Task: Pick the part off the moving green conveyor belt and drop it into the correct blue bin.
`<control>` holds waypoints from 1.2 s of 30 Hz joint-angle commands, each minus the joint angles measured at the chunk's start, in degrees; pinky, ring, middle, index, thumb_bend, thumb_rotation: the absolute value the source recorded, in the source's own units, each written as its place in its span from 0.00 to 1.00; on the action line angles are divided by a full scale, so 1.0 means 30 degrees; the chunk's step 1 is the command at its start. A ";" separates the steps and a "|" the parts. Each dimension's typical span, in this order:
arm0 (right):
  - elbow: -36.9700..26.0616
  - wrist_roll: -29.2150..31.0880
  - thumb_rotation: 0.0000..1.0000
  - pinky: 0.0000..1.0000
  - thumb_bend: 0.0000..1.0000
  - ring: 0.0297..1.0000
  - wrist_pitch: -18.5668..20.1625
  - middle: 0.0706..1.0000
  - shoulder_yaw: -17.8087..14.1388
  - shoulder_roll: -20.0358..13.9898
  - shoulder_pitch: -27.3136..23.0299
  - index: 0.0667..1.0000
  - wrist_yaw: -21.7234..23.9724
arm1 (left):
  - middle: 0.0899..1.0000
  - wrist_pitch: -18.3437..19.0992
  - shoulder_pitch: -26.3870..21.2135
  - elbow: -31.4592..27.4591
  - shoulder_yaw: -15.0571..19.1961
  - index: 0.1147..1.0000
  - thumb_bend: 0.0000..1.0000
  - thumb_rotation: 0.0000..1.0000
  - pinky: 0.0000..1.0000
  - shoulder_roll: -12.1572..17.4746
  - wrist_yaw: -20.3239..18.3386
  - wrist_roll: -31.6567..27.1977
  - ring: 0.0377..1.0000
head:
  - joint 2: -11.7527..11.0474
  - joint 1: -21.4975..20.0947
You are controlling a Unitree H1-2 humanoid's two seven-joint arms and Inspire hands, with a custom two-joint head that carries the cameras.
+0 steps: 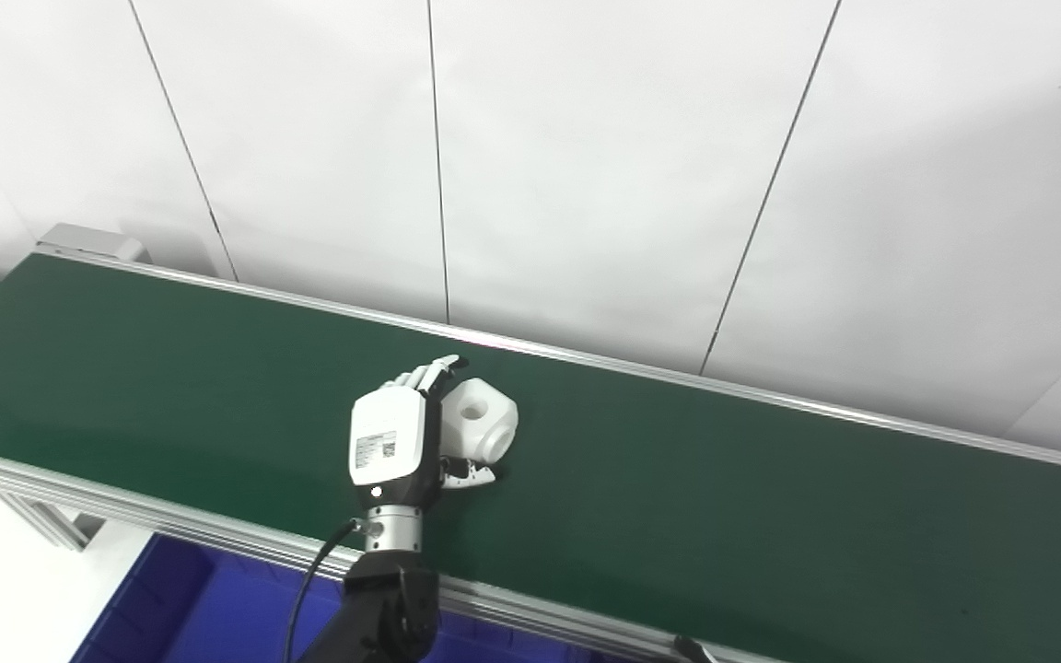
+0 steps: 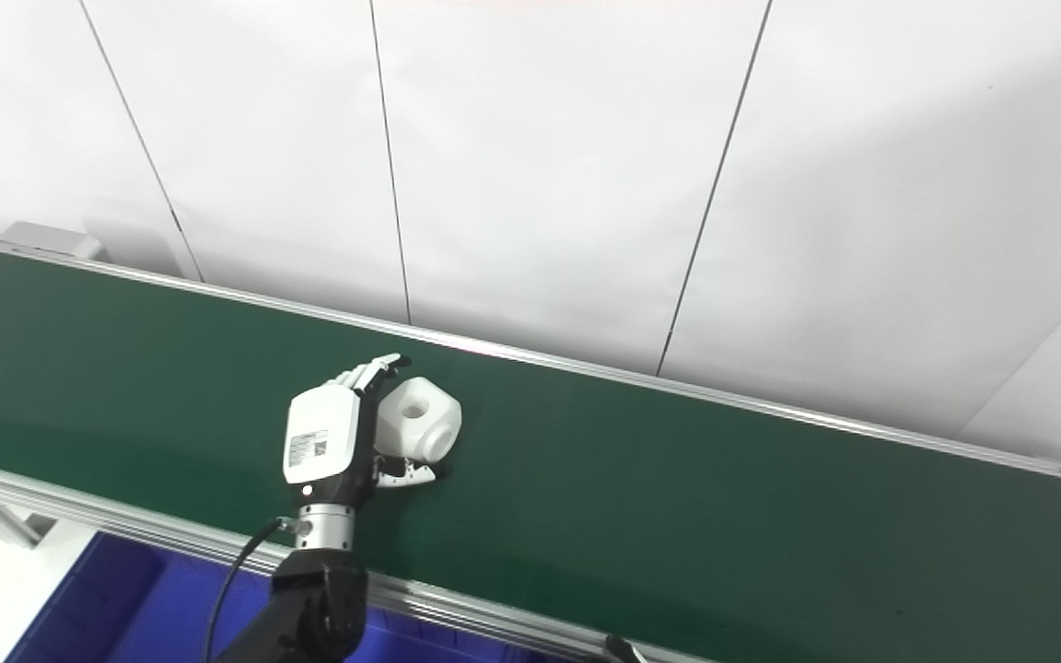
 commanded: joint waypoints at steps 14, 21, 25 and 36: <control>-0.0632 0.0162 0.94 0.81 1.00 0.84 -0.0704 0.86 0.0200 0.0192 0.0142 0.87 0.0477 | 0.39 -0.2205 -0.1597 0.0666 -0.0092 0.46 0.52 0.00 0.33 -0.1002 0.2198 -0.2091 0.39 | 0.0064 -0.0023; -0.0565 0.0176 0.93 0.81 1.00 0.84 -0.0704 0.85 0.0174 0.0219 0.0094 0.87 0.0506 | 0.37 -0.1921 -0.1178 -0.0913 -0.0172 0.47 0.51 0.00 0.29 -0.0648 0.1535 -0.2153 0.34 | 0.0096 0.0052; -0.0679 0.0113 0.94 0.81 1.00 0.84 -0.0705 0.86 0.0230 0.0196 0.0149 0.87 0.0462 | 0.36 -0.1640 -0.0769 -0.2495 -0.0140 0.47 0.51 0.00 0.28 -0.0368 0.0921 -0.1880 0.33 | 0.0363 0.0248; -0.1273 0.0035 0.93 0.82 1.00 0.85 -0.0699 0.86 0.0490 0.0217 0.0166 0.88 0.0312 | 0.38 0.0071 0.2751 -1.1554 0.0029 0.47 0.52 0.00 0.32 0.0583 -0.4023 -0.1002 0.36 | 0.1737 0.0707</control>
